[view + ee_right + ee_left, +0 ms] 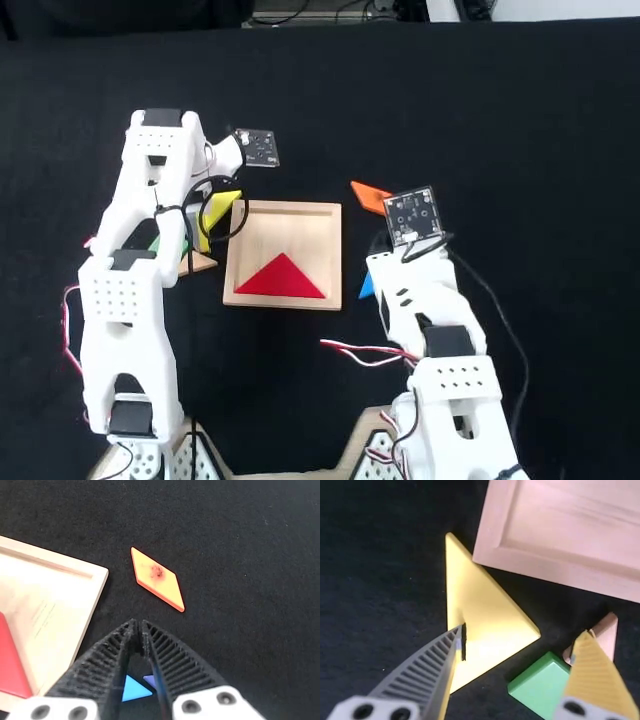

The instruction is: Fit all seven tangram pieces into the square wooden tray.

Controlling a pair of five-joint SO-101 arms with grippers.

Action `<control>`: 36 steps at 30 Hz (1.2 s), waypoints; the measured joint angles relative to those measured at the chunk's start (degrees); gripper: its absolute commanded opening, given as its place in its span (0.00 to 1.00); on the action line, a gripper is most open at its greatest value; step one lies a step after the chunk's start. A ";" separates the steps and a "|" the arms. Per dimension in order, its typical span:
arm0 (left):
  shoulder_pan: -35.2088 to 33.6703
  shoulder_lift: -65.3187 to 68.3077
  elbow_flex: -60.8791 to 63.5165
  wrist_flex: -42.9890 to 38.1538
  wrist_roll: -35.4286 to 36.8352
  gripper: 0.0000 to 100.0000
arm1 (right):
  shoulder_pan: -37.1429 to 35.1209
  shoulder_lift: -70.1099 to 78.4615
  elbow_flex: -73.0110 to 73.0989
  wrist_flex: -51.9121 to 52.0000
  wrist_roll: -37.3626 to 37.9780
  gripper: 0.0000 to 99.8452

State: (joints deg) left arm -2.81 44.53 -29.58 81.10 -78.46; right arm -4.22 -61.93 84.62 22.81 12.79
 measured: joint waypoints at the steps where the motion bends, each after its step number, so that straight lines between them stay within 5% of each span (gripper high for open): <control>1: 0.00 0.00 0.00 0.00 0.00 0.34 | 0.00 0.00 0.00 0.00 0.00 0.01; 13: 0.26 8.53 -10.37 0.62 1.14 0.34 | 0.00 0.00 0.00 0.00 0.00 0.01; 21: 0.26 18.37 -28.92 11.52 1.58 0.33 | 0.00 0.00 0.53 0.00 0.00 0.01; 36: 0.44 26.46 -54.59 18.99 8.18 0.03 | 0.00 0.00 0.53 -0.18 0.00 0.01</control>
State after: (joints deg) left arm -2.37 70.99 -84.18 100.09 -70.29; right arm -4.22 -61.93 85.14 22.64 12.79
